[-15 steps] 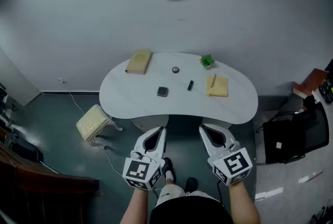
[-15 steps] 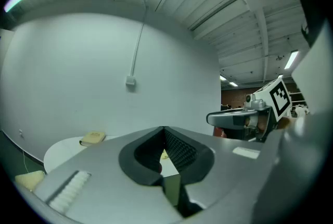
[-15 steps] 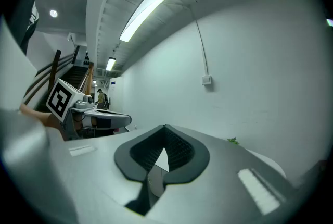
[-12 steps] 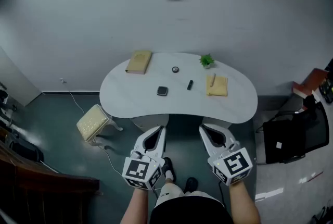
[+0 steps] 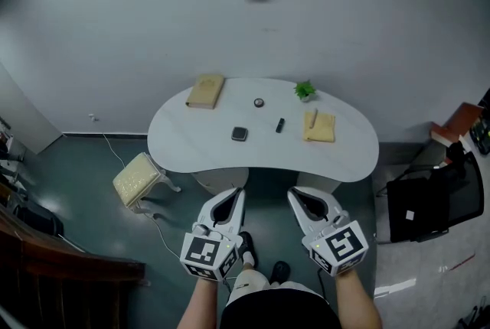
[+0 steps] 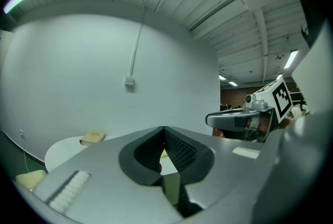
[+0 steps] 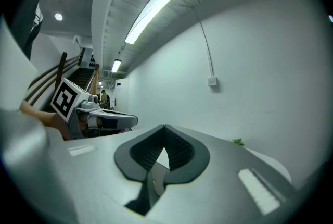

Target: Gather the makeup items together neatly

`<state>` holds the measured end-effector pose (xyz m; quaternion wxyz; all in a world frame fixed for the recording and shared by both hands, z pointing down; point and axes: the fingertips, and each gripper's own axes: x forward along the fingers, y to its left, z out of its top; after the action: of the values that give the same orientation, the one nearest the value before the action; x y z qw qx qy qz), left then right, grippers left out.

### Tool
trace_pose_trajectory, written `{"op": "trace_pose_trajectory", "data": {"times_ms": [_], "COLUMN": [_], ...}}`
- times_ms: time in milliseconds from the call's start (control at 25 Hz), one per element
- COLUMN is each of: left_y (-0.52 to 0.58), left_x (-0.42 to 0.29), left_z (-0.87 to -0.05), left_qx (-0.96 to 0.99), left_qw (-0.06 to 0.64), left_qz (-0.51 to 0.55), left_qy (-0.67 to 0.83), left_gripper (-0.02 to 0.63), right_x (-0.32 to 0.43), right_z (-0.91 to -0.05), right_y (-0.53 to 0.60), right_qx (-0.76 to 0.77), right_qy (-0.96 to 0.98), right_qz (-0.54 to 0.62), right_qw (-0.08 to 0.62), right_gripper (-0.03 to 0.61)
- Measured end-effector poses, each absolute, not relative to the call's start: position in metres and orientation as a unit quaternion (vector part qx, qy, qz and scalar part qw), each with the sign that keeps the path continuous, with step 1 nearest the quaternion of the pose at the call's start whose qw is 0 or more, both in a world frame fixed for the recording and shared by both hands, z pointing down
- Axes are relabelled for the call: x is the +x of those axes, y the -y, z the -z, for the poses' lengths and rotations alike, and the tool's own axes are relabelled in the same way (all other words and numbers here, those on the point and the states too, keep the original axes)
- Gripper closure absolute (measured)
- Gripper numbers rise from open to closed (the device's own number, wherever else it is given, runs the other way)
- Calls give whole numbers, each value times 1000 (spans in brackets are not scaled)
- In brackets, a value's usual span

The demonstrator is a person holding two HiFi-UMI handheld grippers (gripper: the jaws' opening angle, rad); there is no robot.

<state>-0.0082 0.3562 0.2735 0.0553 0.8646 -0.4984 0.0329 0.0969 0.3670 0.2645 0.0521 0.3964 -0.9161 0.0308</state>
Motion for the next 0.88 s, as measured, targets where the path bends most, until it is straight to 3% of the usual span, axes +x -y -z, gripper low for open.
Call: {"op": "trace_pose_trajectory", "data": {"times_ms": [680,880], "left_y": [-321,-296], "left_x": [-44,-57], "left_z": [-289,-288], "left_qx": [867,872], "left_qw": [65,64], "left_qz": [-41,-41], "left_qy": [492,483], "left_gripper": [612,580], "right_x": [63,46], "right_z": [-283,-279], "right_y": [-326,-301], "right_qx": [403,399], "right_qy": [911,913], "right_qz": [-47,-47], "right_qw": [77,76], "right_gripper": [565,563]}}
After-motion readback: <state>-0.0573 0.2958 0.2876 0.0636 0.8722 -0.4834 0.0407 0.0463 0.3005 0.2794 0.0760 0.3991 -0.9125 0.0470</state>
